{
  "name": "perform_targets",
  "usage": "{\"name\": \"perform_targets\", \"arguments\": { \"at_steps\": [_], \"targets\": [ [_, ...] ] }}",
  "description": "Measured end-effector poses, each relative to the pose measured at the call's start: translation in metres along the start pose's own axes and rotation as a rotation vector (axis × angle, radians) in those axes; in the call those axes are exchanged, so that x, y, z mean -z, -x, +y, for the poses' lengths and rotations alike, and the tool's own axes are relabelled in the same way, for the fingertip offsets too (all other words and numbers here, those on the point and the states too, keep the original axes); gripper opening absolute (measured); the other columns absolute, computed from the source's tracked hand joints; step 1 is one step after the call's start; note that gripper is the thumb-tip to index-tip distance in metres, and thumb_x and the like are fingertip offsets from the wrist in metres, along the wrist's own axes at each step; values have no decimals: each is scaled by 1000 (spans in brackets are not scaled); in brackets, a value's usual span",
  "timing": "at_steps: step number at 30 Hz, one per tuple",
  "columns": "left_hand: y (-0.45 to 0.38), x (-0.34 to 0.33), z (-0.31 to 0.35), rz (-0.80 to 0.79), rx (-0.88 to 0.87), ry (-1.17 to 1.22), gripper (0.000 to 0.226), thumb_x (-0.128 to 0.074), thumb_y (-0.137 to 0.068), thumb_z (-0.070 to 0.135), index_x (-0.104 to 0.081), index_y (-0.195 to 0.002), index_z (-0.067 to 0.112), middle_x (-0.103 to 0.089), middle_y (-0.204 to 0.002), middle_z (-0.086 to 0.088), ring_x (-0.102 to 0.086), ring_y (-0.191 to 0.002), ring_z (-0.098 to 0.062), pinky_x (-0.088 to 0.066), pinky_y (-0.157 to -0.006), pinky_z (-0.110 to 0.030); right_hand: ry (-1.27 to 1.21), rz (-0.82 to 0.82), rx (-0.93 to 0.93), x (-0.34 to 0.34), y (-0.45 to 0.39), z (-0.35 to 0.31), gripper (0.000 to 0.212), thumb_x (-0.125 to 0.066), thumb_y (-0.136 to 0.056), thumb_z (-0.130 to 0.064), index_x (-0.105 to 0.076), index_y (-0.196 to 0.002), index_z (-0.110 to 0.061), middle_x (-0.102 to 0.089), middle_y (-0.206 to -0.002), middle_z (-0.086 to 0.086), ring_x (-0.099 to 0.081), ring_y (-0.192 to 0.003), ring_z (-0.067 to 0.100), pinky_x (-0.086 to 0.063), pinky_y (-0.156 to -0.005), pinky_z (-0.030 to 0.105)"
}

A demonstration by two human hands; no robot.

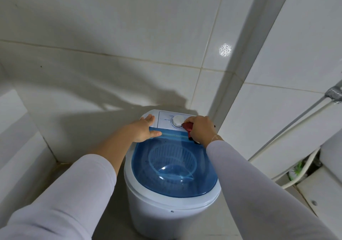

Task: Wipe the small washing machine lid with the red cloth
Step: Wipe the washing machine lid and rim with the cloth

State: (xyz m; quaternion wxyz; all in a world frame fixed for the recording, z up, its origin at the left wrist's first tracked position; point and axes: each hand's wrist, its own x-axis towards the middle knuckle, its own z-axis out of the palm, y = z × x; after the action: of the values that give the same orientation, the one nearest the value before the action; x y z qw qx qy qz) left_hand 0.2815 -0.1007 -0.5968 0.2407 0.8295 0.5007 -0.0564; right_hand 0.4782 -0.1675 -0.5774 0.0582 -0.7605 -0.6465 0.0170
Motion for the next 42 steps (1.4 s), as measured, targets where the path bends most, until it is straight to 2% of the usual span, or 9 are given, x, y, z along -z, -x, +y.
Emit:
{"name": "perform_targets", "arguments": {
  "at_steps": [7,13,16,19,23,26,32,35,42],
  "targets": [
    [0,-1,1,2,-2,-7,82,-39,-95,52,8,-152,17,12,-161,2,6,-149,-20,-7,-122,-40,-53,-68,65,3,13,-7,43,-54,-83,-2,-63,-117,-28,-62,-121,4,-53,-113,26,-44,-88,28],
    [14,-2,5,16,-3,28,83,-41,-94,51,5,-153,15,8,-161,-1,1,-149,-21,-9,-122,-39,-137,-260,90,27,9,2,38,-52,-81,-9,-69,-103,-34,-63,-121,1,-55,-109,23,-46,-93,29],
    [22,3,-2,7,-19,27,83,-44,-94,50,3,-153,16,4,-162,0,-8,-149,-21,-13,-120,-35,-254,-186,41,50,3,6,41,-47,-82,-3,-69,-107,-28,-63,-121,4,-53,-100,22,-43,-85,26],
    [27,6,-15,-15,-5,19,82,-43,-94,52,1,-153,17,-1,-162,-1,-12,-148,-22,-15,-120,-36,-285,-75,26,57,-7,5,48,-44,-80,2,-68,-110,-25,-63,-123,5,-55,-110,26,-43,-91,28],
    [30,-3,-23,-8,24,-15,78,-40,-94,53,-6,-153,16,-12,-161,-5,-19,-146,-25,-19,-119,-37,-313,-40,14,47,-17,-10,41,-48,-82,0,-67,-111,-22,-64,-119,5,-54,-107,25,-39,-85,23],
    [26,-6,-24,-21,25,39,79,-41,-94,53,-3,-153,17,-17,-160,-7,-25,-144,-27,-23,-117,-39,-276,-46,30,29,-27,-21,38,-47,-83,-5,-67,-109,-23,-65,-119,7,-56,-109,28,-43,-88,29],
    [24,-9,-27,-7,-6,29,78,-37,-95,52,1,-153,16,1,-162,0,-9,-149,-21,-10,-120,-35,-201,-42,66,13,-34,-31,43,-47,-78,3,-69,-103,-23,-66,-110,7,-60,-101,30,-46,-81,29],
    [25,-12,-27,-7,-19,67,78,-38,-96,50,2,-153,16,4,-162,2,-7,-149,-20,-11,-120,-35,-136,-33,120,10,-30,-29,47,-49,-74,6,-69,-101,-26,-65,-111,6,-59,-102,31,-50,-89,38],
    [35,-11,-20,27,-17,87,76,-37,-97,48,-1,-153,12,-4,-162,-5,-7,-149,-23,-13,-120,-37,-116,-163,162,22,-17,-21,30,-58,-78,-3,-72,-96,-23,-66,-111,5,-60,-101,27,-48,-89,32]
  ]
}}
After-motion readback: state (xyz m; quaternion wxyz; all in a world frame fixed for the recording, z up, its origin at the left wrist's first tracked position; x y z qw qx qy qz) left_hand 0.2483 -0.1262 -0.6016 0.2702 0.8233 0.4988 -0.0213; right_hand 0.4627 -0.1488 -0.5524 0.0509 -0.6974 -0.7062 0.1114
